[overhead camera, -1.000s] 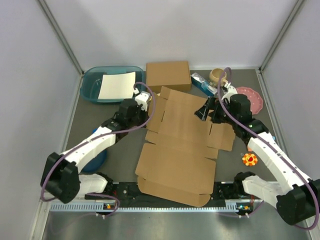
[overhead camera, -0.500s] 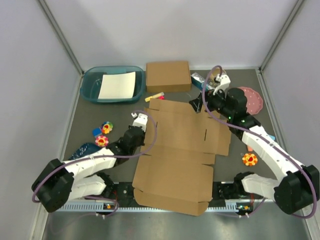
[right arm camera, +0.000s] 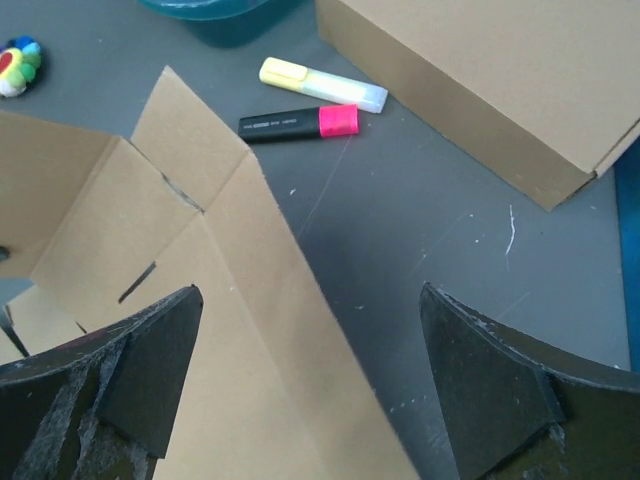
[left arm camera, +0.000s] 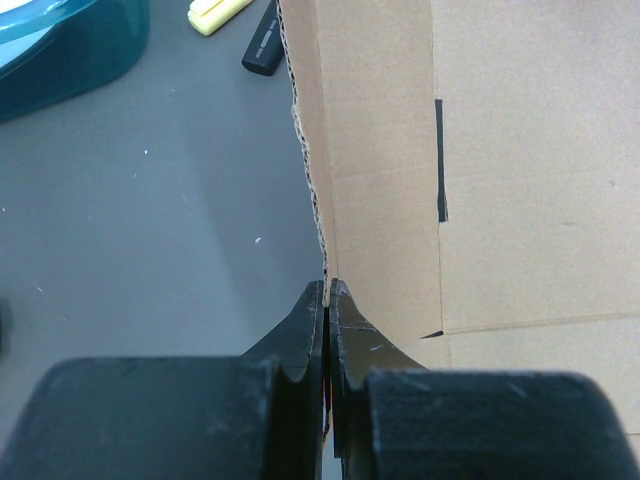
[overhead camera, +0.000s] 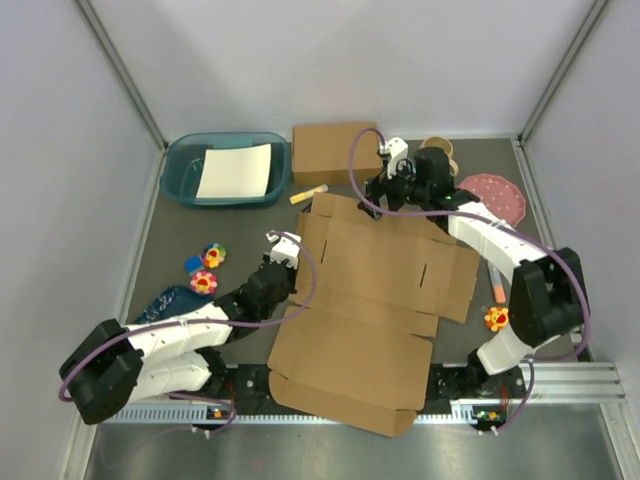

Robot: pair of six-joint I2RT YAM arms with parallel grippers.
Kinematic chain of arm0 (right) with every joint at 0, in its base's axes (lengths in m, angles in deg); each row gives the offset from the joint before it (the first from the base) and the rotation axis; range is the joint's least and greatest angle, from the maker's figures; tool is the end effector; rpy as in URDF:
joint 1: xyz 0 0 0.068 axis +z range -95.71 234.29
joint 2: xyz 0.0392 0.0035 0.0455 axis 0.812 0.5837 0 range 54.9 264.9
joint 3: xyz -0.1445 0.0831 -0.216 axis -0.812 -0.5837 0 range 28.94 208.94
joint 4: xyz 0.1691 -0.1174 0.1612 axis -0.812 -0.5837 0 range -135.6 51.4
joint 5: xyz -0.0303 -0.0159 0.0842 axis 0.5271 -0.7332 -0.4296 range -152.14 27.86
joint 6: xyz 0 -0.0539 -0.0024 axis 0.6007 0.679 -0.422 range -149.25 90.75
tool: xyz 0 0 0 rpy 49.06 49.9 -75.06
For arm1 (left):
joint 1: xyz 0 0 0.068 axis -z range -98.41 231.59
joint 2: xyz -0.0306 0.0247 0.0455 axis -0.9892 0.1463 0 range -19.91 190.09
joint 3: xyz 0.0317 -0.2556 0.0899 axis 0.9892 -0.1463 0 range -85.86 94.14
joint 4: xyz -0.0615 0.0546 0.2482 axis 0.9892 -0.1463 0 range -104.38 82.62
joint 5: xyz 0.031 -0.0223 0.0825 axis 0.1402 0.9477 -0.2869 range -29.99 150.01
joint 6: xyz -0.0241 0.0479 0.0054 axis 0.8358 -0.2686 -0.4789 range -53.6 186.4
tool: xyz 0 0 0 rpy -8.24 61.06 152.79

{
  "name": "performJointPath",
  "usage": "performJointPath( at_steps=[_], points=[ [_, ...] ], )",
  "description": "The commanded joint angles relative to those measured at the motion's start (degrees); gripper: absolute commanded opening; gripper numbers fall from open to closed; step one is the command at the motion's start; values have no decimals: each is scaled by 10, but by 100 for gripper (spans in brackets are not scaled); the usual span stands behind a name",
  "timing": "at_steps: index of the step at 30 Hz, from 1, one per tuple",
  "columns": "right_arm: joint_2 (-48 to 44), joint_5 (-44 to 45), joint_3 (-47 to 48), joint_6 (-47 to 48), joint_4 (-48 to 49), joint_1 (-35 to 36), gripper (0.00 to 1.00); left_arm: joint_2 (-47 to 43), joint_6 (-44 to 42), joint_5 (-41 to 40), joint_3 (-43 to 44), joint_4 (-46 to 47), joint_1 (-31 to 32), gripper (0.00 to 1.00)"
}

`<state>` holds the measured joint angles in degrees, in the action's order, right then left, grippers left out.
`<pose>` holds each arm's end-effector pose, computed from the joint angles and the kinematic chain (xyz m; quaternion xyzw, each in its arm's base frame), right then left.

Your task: Fold the paper box

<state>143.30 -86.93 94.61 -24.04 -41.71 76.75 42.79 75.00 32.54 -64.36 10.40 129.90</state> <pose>0.3247 0.1503 0.2917 -0.3086 0.7763 0.2576 0.4856 0.1584 -0.1531 0.1899 0.1532 0.8080 -0.0796 0.5633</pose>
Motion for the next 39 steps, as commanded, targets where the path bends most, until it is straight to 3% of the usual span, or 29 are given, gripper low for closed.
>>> performJointPath(
  at_steps=[1, 18, 21, 24, 30, 33, 39],
  points=[
    [46, -22, 73, 55, -36, 12, 91, -18, -6, 0, 2, 16, 3, 0],
    [128, -82, 94, 51, -62, 15, 83, -21, -3, -5, -9, 28, 3, 0],
    [129, -77, 94, 51, -65, 18, 73, -20, -3, -7, -8, 28, 4, 0],
    [125, -77, 93, 46, -65, 20, 57, -17, -2, -7, -6, 24, 3, 0],
    [123, -71, 86, 49, -68, 38, 42, -19, 1, -15, -5, 23, 3, 0],
    [114, -52, 80, 52, -71, 57, 29, -21, 4, -27, -1, 20, 4, 0],
    [72, 76, 50, 77, -79, 107, 15, -27, 19, -71, 48, -40, 3, 0]
  ],
)
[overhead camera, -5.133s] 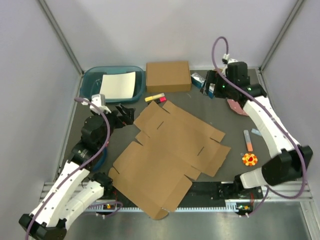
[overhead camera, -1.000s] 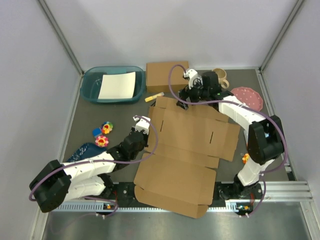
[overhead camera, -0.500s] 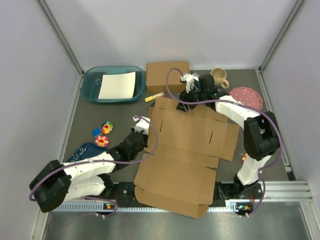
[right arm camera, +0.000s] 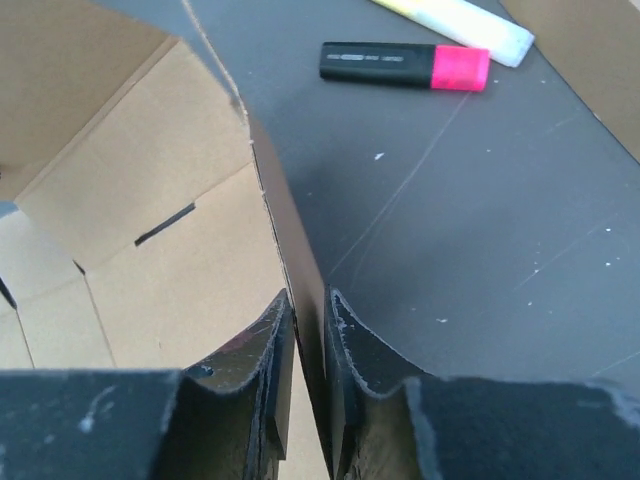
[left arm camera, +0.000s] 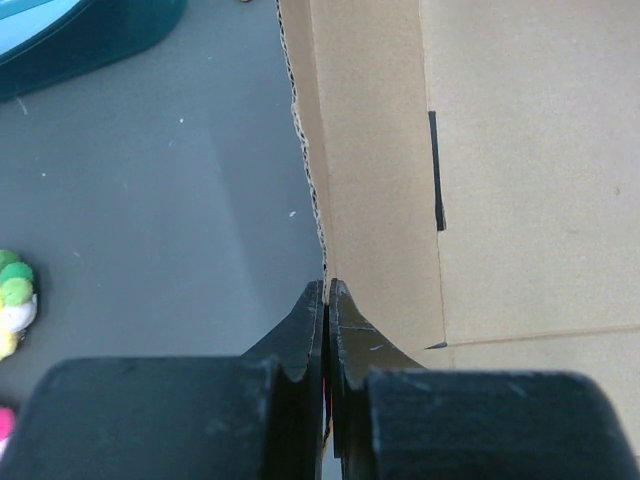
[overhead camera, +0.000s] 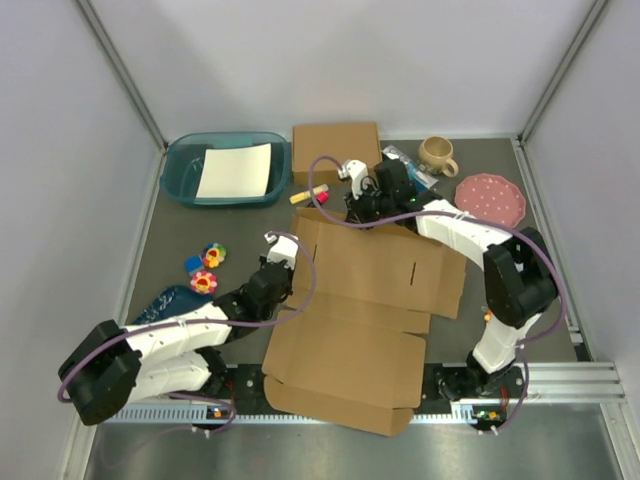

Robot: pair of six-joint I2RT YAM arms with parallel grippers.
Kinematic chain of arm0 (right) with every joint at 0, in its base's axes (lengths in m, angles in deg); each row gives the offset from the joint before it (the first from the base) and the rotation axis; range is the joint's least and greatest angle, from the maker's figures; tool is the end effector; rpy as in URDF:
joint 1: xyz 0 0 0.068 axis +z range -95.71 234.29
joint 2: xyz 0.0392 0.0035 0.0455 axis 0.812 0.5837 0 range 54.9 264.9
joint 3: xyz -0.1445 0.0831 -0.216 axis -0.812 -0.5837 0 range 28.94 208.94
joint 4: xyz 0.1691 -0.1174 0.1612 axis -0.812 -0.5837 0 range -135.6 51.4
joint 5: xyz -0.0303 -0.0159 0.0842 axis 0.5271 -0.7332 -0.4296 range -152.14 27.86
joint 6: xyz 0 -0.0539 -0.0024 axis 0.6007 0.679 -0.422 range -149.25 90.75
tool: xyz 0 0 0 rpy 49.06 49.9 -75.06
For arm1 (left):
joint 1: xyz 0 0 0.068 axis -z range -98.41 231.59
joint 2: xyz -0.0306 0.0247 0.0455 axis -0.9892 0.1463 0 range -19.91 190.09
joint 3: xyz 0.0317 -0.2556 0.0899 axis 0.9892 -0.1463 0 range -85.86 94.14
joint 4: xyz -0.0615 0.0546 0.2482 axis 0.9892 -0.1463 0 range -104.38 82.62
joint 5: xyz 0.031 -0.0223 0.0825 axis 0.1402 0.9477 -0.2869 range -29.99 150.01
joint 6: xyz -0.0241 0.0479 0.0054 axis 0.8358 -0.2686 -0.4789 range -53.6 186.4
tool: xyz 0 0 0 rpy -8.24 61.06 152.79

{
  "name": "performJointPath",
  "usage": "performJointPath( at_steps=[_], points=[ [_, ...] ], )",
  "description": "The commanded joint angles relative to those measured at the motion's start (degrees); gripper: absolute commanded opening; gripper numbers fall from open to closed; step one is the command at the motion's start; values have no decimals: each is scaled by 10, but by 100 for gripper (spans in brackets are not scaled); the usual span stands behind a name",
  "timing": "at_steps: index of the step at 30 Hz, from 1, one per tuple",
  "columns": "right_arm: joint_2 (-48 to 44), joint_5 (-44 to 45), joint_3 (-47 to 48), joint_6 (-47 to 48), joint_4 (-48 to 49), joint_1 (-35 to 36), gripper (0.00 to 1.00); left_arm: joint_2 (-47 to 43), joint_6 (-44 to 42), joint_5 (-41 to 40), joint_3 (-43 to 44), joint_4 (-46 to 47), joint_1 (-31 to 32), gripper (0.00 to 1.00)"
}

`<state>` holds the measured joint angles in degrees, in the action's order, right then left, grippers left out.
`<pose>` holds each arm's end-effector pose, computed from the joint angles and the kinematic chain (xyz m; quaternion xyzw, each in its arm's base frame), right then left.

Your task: Fold the paper box

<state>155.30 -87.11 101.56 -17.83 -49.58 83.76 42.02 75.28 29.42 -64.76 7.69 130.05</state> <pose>0.3367 0.2075 0.2455 -0.3951 0.7922 0.2588 0.3864 0.1559 -0.1486 0.1862 0.1446 0.8162 -0.0501 0.5572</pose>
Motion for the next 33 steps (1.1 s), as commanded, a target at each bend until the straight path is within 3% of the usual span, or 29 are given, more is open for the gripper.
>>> performJointPath(
  at_steps=[1, 3, 7, 9, 18, 26, 33],
  points=[
    [-53, 115, -26, 7, -1, 45, 14, -17, 24, -55, 64, -27, 2, 5],
    [-73, 148, -51, -6, 8, 52, 6, -13, 26, -57, 105, -80, 1, 13],
    [-115, 215, -111, -32, 45, 59, 0, -8, 46, -36, 159, -166, 1, 48],
    [-125, 229, -131, -45, 47, 59, 0, -9, 62, -25, 175, -202, 2, 53],
    [-206, 266, -230, -107, 85, 67, 0, -31, 85, 11, 144, -167, 1, 53],
    [-219, 103, -191, -154, 47, 52, 0, 0, 51, 102, 152, -48, 1, 54],
    [-244, -61, -208, -241, 92, -37, 0, -12, 26, 108, 155, -8, 1, 54]
  ],
)
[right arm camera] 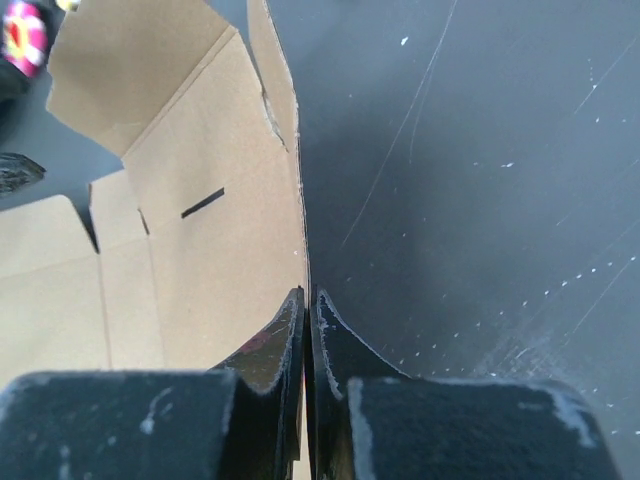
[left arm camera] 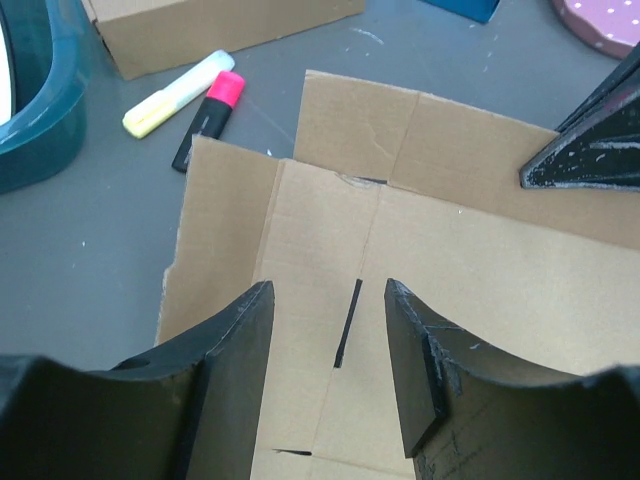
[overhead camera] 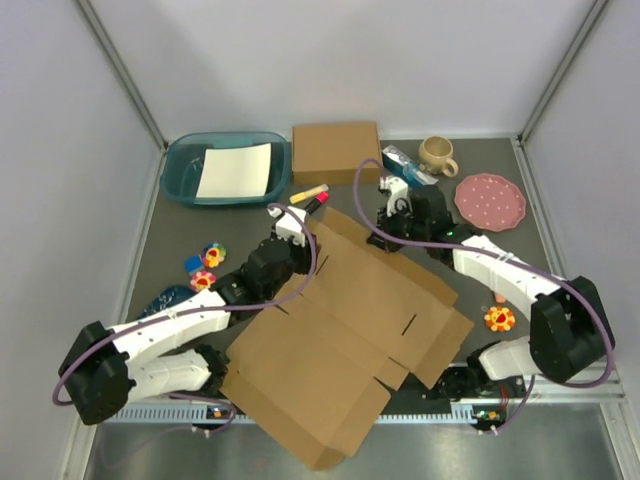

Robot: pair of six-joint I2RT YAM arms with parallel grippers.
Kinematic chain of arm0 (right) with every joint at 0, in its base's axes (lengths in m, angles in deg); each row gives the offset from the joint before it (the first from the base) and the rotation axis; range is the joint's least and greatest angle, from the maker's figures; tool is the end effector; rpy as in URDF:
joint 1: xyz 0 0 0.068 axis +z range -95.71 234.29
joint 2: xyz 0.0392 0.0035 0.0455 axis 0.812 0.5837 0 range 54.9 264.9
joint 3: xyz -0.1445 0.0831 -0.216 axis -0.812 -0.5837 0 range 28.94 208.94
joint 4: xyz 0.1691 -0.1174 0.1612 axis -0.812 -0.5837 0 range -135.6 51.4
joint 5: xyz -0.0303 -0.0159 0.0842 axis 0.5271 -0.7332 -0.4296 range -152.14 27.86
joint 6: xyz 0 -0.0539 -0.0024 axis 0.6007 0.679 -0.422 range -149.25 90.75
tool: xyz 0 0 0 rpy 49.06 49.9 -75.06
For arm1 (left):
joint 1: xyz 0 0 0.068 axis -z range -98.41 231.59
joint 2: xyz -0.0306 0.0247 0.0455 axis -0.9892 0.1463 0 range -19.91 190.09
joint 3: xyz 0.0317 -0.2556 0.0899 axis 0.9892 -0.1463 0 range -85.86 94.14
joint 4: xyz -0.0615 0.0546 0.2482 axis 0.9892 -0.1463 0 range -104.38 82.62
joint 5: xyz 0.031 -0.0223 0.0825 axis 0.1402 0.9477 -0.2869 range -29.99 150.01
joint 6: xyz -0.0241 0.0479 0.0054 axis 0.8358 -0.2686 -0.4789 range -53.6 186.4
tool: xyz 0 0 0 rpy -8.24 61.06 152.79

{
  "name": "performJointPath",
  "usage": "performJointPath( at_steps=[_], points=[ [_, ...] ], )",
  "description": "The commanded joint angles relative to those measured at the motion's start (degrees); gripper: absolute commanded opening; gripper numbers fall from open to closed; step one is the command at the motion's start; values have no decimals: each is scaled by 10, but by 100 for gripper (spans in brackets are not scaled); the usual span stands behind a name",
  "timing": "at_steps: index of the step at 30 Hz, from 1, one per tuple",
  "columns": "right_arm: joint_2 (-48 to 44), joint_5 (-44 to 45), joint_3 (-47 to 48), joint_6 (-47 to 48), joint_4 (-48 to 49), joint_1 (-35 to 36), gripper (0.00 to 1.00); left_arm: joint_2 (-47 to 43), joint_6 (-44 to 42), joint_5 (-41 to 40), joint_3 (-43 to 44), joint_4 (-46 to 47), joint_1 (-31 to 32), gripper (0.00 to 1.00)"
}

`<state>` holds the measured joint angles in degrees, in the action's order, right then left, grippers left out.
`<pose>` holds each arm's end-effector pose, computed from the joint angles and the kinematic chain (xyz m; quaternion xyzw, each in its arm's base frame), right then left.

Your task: Fold the paper box

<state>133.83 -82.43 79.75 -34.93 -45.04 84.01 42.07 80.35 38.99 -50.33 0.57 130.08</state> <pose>0.2563 0.1604 0.2491 -0.2616 0.8352 0.2878 0.3888 0.1711 -0.1740 0.2571 0.1351 0.7936 -0.1712 0.5680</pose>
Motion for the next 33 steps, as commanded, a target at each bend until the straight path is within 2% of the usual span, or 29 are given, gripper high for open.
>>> performJointPath(
  at_steps=[1, 8, 14, 18, 21, 22, 25, 31, 33],
  points=[
    [-31, -121, 4, -76, 52, -52, 0, -12, -27, 6, 18, 63, 0, 54],
    [-21, -218, -21, -136, 108, -90, 0, -26, -56, 7, 49, 62, -32, 56],
    [-1, -304, -45, -212, 194, -119, 0, -50, -27, 90, 46, 75, -108, 57],
    [-16, -272, -40, -171, 149, -120, 0, -50, -24, 134, 52, 78, -137, 60],
    [-32, -258, -44, -159, 138, -119, 0, -24, -26, 213, 74, 77, -156, 66],
    [-33, -257, -46, -156, 137, -119, 0, -15, -27, 282, 81, 75, -167, 70],
    [-35, -257, -48, -148, 130, -119, 0, 13, -24, 337, 120, 59, -179, 72],
    [-31, -253, -48, -140, 123, -111, 0, 96, -21, 419, 202, 16, -189, 73],
    [-31, -249, -45, -133, 117, -106, 0, 132, -8, 444, 225, 4, -197, 70]
  ],
)
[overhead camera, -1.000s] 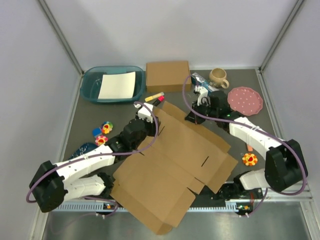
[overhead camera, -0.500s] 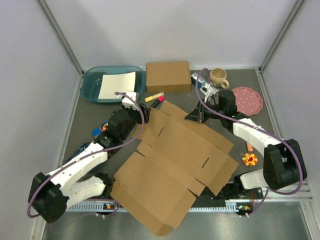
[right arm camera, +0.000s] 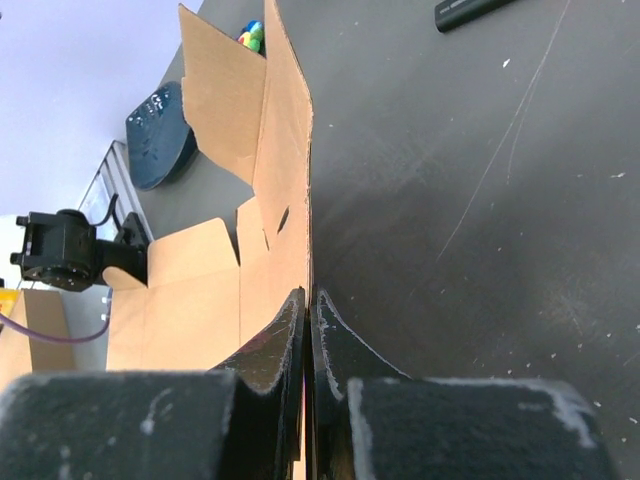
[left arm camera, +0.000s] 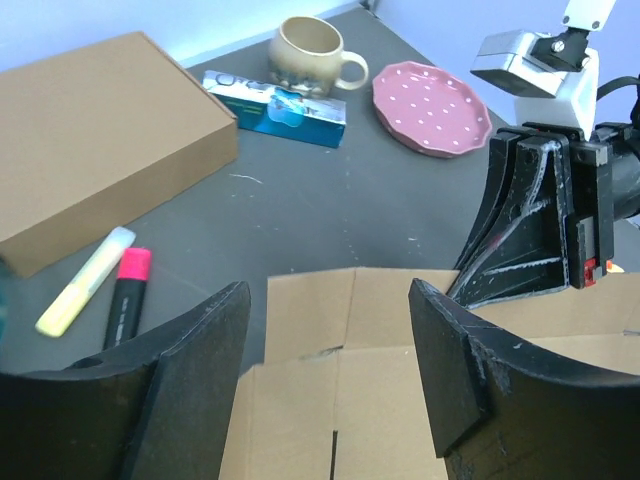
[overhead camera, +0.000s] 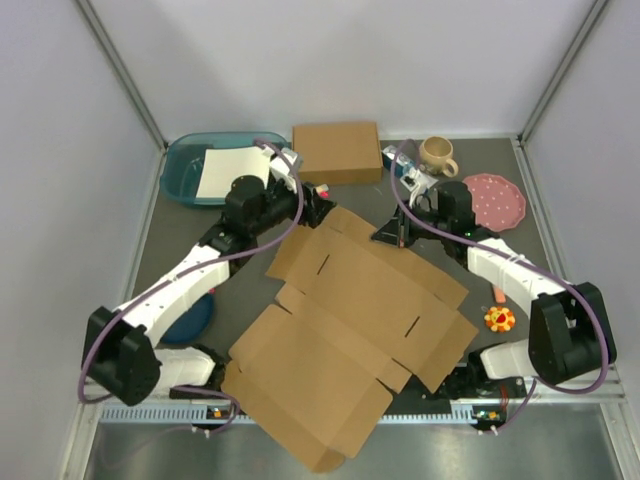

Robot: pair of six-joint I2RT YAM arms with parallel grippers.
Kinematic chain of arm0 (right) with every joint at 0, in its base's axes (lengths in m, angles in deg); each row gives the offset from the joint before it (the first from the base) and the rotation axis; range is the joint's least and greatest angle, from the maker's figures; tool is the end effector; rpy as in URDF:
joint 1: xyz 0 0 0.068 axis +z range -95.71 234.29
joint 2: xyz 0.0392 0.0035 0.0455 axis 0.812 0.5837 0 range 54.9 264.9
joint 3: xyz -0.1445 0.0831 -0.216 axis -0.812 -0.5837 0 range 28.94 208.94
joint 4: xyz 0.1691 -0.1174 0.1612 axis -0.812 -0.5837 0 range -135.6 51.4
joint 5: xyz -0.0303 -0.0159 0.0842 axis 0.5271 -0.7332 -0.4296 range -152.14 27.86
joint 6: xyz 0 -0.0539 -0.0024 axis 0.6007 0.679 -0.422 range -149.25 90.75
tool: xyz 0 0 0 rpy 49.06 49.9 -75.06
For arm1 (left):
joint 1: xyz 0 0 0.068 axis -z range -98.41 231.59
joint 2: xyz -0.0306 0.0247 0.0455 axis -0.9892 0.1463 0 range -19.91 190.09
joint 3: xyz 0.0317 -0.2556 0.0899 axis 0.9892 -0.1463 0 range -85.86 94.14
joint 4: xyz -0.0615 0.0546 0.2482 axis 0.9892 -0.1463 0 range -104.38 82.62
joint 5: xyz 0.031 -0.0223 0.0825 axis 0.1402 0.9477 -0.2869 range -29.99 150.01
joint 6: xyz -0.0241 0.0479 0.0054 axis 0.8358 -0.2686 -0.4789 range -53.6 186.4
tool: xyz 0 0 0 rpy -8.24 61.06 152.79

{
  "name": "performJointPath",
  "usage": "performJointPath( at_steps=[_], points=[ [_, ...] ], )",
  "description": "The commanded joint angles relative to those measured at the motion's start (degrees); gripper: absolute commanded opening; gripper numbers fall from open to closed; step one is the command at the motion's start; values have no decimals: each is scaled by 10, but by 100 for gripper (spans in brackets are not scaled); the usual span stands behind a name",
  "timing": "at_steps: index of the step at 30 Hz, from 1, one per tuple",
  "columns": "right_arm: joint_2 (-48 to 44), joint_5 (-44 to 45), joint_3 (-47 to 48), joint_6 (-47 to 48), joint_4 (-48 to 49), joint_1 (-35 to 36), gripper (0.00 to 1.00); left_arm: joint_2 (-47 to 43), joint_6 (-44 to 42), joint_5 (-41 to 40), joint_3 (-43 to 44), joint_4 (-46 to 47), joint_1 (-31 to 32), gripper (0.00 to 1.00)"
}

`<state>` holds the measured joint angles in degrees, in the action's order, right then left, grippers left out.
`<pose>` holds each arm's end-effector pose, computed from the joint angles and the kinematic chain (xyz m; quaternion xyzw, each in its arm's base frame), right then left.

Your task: Fold the paper box

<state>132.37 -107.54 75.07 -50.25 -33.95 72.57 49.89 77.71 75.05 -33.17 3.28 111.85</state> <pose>0.2690 0.1155 0.2505 -0.1838 0.7898 0.4722 0.3456 0.2444 -0.1532 0.3344 0.2077 0.7149 -0.3257 0.5828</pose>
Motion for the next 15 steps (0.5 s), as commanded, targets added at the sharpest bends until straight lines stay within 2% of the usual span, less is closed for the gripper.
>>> performJointPath(
  at_steps=[1, 5, 15],
  points=[
    [-16, 3, 5, 21, 0, 9, 0, 62, 21, 90, 56, -19, -16, 70],
    [-18, 13, 9, 35, -16, 17, 0, 87, 19, 100, 53, 8, -18, 71],
    [-17, 10, 14, 38, -19, 24, 0, 162, -8, 126, 104, -28, -28, 70]
  ],
)
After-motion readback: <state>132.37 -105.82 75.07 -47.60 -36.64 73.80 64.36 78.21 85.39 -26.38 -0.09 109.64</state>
